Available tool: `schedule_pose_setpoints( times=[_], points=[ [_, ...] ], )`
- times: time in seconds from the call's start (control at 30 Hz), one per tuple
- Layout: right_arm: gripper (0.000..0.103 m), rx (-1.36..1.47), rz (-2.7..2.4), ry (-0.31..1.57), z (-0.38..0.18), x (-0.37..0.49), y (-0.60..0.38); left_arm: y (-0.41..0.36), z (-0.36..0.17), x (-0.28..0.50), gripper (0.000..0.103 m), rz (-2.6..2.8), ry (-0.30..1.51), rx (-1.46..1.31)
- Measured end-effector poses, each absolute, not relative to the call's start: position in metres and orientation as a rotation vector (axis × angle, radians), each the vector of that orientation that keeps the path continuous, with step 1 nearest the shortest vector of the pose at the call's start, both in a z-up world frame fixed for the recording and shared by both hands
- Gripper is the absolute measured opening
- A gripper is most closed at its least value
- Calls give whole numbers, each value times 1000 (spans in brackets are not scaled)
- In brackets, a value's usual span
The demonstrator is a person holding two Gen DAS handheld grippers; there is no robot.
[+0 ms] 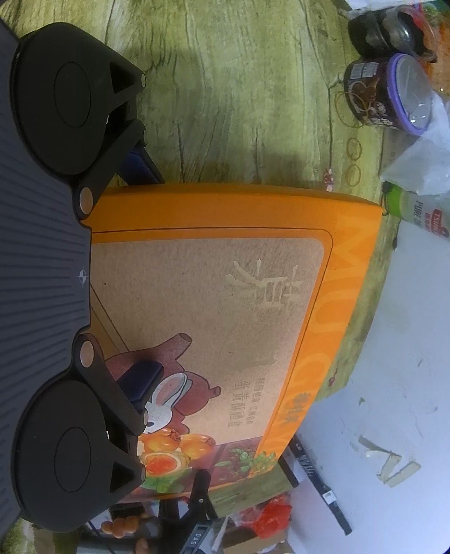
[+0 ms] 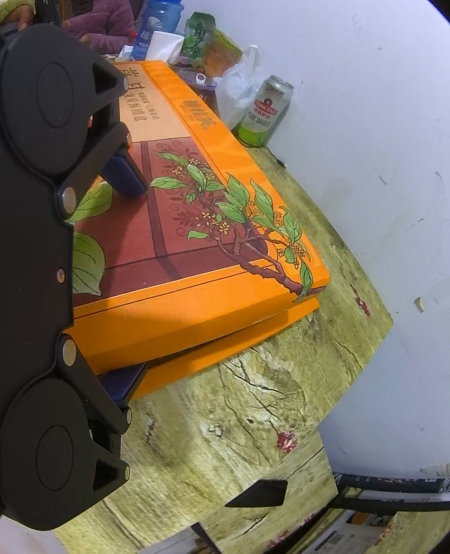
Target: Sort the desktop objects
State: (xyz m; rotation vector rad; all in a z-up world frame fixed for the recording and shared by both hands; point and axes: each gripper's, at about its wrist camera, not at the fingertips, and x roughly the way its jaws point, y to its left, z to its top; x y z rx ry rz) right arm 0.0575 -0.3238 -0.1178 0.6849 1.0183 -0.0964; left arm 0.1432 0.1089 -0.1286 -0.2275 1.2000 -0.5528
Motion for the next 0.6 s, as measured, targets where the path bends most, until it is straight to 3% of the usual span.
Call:
schedule_pose_setpoints(
  times=[0.6],
  points=[
    [102,668,-54,1047,-127,86,-350,89,-136,154,103,-503,1206,-252]
  ],
)
